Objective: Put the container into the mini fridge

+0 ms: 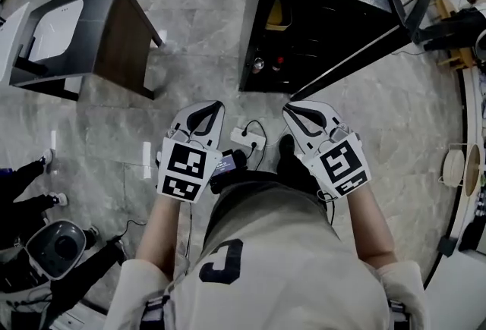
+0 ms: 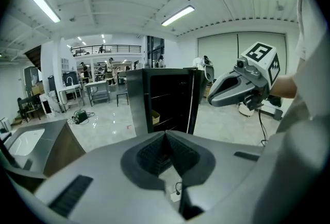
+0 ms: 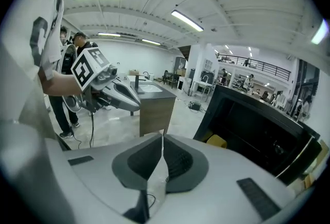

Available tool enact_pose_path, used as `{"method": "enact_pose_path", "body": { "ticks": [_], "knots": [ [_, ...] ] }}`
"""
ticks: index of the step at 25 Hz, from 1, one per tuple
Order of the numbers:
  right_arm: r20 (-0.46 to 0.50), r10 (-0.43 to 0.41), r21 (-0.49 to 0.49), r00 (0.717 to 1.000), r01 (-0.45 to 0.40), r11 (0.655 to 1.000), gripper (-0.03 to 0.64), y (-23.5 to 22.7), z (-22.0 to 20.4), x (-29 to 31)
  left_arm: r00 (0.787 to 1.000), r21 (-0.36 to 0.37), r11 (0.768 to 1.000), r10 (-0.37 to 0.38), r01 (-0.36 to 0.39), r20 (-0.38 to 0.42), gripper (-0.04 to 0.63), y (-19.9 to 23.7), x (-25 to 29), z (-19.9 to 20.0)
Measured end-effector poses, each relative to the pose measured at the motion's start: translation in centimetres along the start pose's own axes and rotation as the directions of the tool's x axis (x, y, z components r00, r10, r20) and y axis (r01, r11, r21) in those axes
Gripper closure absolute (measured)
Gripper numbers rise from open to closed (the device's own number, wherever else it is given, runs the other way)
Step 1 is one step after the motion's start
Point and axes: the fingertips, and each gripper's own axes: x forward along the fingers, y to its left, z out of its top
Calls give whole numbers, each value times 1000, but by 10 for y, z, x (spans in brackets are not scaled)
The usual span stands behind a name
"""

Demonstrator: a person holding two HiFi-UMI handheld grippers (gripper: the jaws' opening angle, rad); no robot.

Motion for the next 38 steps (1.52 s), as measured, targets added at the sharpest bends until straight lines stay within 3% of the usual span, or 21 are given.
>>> {"method": "enact_pose_path", "body": {
  "ticks": [5,9,17,29,38],
  "knots": [
    [109,36,83,993,-45,996,581,7,15,-28,1000,36,999,18,-19,16,540,-11,-14,17],
    [161,4,69,987,-16,997,586,3,23,-47,999,43,999,32,-33,35,540,-23,-21,30],
    [133,32,32,991,-37,999,588,7,-5,-84,999,58,998,14,-16,32,540,-77,-11,46],
    [173,-10,145,985,-16,989,588,-19,-67,-158,999,112,993,-31,29,15,540,-173,14,66],
    [218,42,155,975,-77,985,588,-9,-99,-201,1000,95,995,-14,16,-18,540,-236,17,58]
  ]
}}
